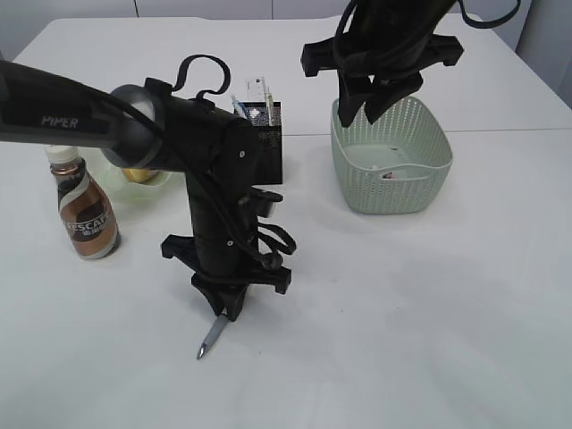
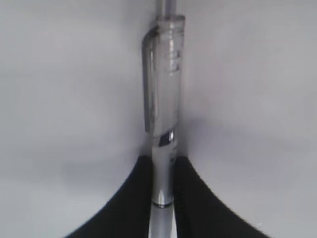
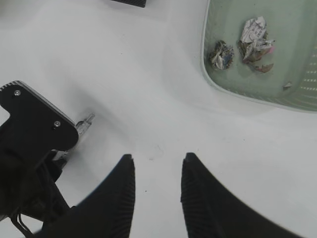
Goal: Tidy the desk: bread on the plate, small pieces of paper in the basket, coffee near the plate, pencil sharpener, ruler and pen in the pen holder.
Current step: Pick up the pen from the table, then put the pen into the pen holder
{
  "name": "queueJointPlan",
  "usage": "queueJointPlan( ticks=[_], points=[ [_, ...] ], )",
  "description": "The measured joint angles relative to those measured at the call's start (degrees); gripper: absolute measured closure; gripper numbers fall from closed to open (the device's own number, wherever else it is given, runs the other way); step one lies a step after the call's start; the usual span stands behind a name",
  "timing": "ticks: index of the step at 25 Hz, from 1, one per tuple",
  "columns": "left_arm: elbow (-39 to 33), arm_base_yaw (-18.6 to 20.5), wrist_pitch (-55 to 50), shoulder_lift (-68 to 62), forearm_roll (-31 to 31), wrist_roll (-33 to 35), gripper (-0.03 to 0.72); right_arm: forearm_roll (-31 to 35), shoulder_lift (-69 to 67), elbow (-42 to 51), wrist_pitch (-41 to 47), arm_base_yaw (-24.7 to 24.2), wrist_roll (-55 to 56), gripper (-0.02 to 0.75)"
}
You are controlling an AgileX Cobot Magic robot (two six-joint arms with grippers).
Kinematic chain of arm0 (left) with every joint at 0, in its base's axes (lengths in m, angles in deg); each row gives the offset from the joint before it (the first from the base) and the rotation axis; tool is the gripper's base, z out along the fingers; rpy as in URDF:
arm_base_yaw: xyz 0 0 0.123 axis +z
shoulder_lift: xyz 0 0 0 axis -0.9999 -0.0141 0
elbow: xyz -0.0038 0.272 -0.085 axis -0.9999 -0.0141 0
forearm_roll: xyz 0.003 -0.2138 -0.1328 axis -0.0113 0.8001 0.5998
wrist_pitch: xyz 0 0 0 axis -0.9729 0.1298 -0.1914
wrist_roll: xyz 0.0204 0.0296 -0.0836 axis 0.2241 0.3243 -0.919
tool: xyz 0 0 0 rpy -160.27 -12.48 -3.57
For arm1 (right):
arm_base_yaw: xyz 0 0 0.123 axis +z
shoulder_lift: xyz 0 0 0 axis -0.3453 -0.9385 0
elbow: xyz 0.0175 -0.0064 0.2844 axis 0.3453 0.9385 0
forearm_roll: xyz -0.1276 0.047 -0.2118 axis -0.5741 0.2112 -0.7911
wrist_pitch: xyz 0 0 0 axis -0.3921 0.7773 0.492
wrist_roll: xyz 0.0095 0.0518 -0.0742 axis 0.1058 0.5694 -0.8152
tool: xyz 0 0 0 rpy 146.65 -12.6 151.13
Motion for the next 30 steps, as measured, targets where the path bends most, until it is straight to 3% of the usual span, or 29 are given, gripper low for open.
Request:
queueJointPlan(
  ticks=[8,17,24,30],
  points=[
    [0.0,0.0,-10.4,3.0,0.0,1.4,0.615,0.0,0.0,0.0,0.0,0.0,0.0,0.500],
    [-0.4,0.0,-11.7,10.7,3.0,3.7,0.615,0.0,0.0,0.0,0.0,0.0,0.0,0.500],
    [-11.3,0.0,-11.3,20.0,3.0,3.8,0.615,0.0,0.0,0.0,0.0,0.0,-0.1,0.500],
    [-22.8,0.0,6.3,32.8,2.9,3.8,0.615,0.0,0.0,0.0,0.0,0.0,-0.1,0.500]
  ],
)
